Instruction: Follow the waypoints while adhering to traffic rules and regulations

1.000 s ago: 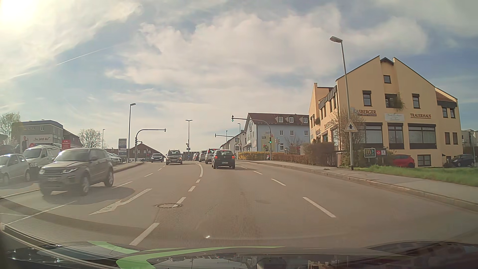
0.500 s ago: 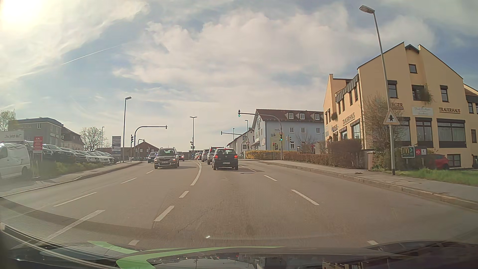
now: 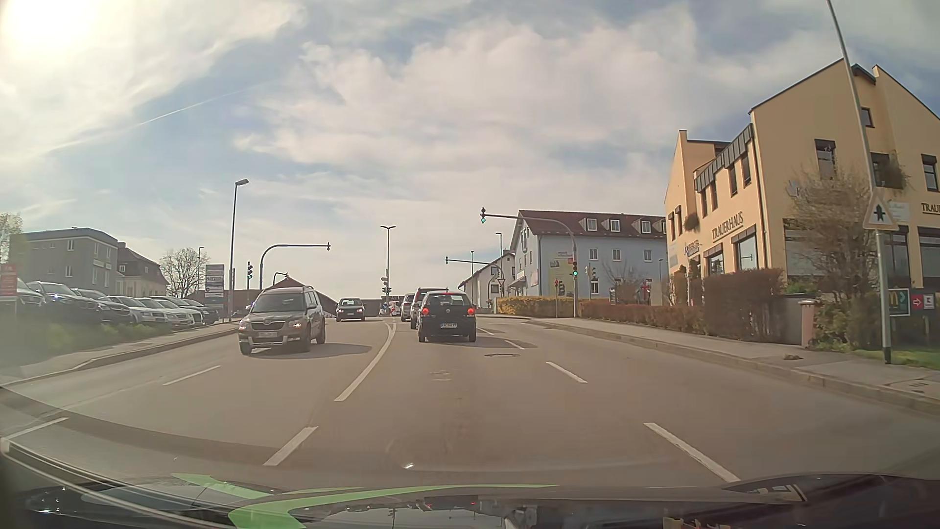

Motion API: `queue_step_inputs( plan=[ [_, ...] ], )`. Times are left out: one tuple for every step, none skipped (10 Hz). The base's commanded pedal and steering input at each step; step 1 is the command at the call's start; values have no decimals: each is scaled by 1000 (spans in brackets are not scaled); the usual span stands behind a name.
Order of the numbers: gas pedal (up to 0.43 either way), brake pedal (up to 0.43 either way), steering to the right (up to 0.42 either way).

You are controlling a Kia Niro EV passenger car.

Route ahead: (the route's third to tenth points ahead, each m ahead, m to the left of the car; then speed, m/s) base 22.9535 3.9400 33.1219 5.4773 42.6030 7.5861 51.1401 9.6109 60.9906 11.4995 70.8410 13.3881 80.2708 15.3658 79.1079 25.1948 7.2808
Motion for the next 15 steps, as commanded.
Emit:
queue_step_inputs(
  plan=[
    [0,250,-35],
    [0,256,-39],
    [0,256,-39],
    [0,256,-40],
    [0,256,-39],
    [0,256,-39],
    [0,256,-39],
    [0,256,-39],
    [0,256,-39],
    [0,262,-39],
    [0,262,-39],
    [0,262,-39],
    [0,250,-39],
    [0,220,-39],
    [0,213,-39]
  ],
)
